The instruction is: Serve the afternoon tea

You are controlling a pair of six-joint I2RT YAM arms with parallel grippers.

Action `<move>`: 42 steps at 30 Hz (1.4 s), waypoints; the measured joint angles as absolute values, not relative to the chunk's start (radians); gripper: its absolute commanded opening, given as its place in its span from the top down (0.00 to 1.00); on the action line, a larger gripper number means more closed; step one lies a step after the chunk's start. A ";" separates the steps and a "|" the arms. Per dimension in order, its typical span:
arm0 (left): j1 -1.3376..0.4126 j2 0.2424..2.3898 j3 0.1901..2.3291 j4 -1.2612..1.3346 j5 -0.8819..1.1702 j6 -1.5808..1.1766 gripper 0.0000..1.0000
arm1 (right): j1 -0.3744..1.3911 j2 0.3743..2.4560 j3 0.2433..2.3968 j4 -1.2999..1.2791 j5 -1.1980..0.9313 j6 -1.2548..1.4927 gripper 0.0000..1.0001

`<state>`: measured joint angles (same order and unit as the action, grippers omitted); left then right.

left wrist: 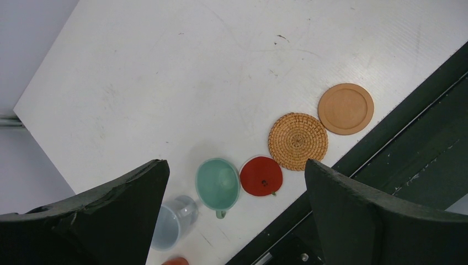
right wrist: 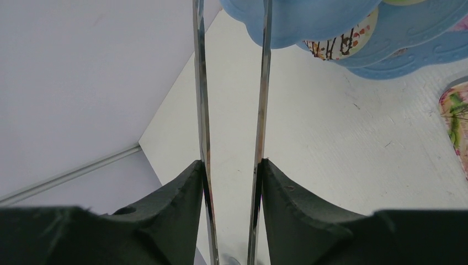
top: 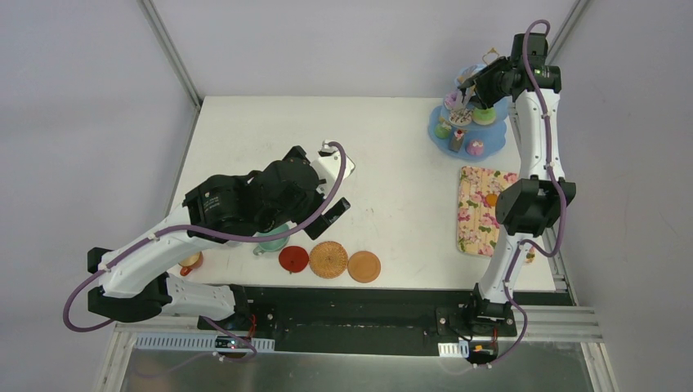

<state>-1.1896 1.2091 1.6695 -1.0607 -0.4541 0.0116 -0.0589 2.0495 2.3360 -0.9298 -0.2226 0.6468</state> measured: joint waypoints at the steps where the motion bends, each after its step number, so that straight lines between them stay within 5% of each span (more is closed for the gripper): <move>1: -1.190 1.209 1.670 -1.061 -0.454 0.012 0.00 | -0.059 2.049 2.336 -0.935 -0.225 0.646 0.56; 15: -1.189 1.208 1.670 -1.061 -0.445 0.011 0.00 | -0.057 1.753 2.211 -1.082 -0.170 0.565 0.58; 25: -1.189 1.177 1.661 -1.056 -0.445 0.011 0.00 | -0.137 1.265 1.619 -1.155 -0.064 0.516 0.63; 32: -1.189 1.155 1.625 -1.052 -0.429 0.012 0.00 | -0.139 1.247 1.393 -1.131 0.020 0.514 0.63; 42: -1.190 1.142 1.605 -1.052 -0.427 0.012 0.00 | -0.139 1.340 1.369 -1.037 0.079 0.500 0.59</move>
<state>-1.1896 1.1423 1.6054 -1.0515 -0.4274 0.0124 -0.1394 1.3399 1.3685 -1.0374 0.0788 0.4999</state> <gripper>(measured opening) 0.995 0.395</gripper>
